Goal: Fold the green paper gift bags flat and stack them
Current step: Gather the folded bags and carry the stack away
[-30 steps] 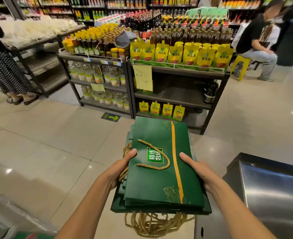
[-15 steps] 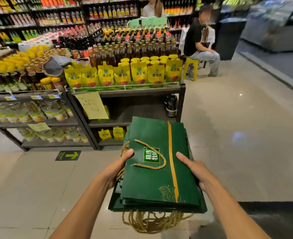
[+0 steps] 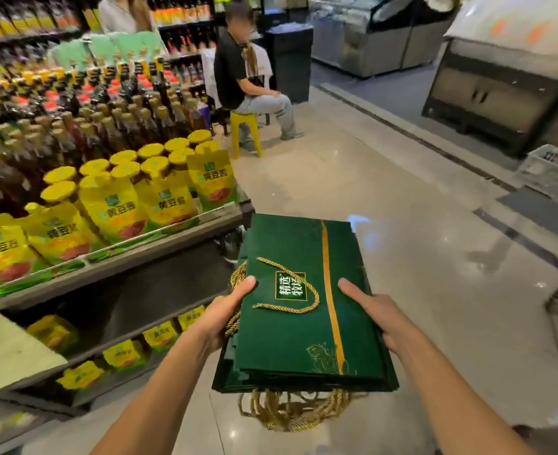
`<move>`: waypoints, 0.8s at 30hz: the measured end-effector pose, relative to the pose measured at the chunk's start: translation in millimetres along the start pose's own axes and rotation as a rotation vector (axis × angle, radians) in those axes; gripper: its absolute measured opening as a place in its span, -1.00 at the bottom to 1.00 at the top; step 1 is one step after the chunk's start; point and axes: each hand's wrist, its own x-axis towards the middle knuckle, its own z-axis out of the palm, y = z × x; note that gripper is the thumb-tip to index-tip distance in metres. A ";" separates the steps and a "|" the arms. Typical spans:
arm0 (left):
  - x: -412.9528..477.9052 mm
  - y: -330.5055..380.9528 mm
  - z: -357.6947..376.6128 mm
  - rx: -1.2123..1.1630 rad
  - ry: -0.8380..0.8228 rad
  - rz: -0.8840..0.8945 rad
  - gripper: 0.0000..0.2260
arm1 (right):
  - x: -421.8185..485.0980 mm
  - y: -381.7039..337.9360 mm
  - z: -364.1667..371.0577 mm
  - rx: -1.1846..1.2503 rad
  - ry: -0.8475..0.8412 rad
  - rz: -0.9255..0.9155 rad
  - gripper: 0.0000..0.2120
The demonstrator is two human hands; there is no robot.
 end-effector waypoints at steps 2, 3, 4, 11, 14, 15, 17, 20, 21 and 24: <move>42.7 32.9 12.6 0.048 -0.022 -0.019 -0.37 | 31.7 -23.2 -11.6 0.033 0.047 0.001 -0.24; 66.0 47.2 18.0 0.063 -0.032 -0.024 -0.34 | 48.5 -35.6 -17.5 0.041 0.065 0.001 -0.22; 90.6 61.2 23.5 0.069 -0.045 -0.022 -0.31 | 66.7 -48.0 -24.5 0.050 0.080 -0.001 -0.21; 265.3 159.6 78.7 0.091 -0.048 -0.049 -0.19 | 232.6 -153.9 -86.6 0.076 0.096 -0.023 -0.25; 328.3 203.9 100.7 0.054 -0.041 -0.066 -0.08 | 301.4 -212.8 -108.9 0.051 0.079 -0.017 -0.31; 346.4 219.5 106.4 0.054 -0.036 -0.056 -0.06 | 322.7 -232.3 -113.1 0.048 0.064 -0.021 -0.36; 382.5 251.2 113.1 0.037 -0.005 -0.030 -0.10 | 367.7 -271.4 -117.5 0.025 0.037 -0.021 -0.41; 434.7 298.0 111.5 -0.014 0.051 -0.005 -0.14 | 436.0 -326.4 -111.1 -0.013 -0.016 -0.018 -0.39; 454.9 313.2 107.4 -0.026 0.063 0.001 -0.13 | 460.1 -344.3 -107.1 -0.025 -0.030 -0.017 -0.36; 517.0 363.3 88.5 -0.094 0.119 0.031 -0.21 | 532.9 -402.3 -85.0 -0.058 -0.073 -0.031 -0.38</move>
